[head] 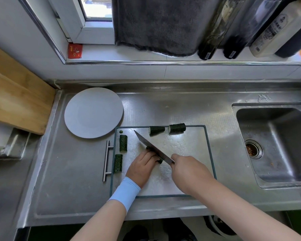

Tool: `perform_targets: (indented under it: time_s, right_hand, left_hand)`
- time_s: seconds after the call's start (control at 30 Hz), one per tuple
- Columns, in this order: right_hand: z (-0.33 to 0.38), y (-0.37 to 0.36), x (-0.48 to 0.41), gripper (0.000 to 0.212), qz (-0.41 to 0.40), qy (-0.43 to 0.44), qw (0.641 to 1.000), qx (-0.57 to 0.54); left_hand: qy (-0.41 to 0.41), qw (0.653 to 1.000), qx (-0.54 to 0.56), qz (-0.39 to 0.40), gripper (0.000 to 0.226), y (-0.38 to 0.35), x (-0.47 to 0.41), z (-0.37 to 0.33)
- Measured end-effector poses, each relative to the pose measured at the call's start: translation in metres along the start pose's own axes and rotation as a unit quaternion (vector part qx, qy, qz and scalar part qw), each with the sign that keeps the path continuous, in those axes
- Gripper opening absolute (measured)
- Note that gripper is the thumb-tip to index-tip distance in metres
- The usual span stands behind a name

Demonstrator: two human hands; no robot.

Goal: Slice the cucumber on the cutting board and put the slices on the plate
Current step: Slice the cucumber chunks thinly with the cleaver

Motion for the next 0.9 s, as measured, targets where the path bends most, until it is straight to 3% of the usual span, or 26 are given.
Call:
perform_targets:
  time_s: [0.9]
  right_hand:
    - [0.0023, -0.0040, -0.0082, 0.012, 0.020, -0.016, 1.000, 0.019]
  left_hand:
    - [0.011, 1.000, 0.012, 0.000, 0.008, -0.0026, 0.0010, 0.0043]
Point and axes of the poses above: each hand's wrist, its own x-axis away from the middle knuckle, its own y-axis out of the back of the hand, z = x × y, the point moved 10 cm from there along -x, towards the middle knuckle, and after that the axes turned 9 degrees about z, right-handed, at the moved point
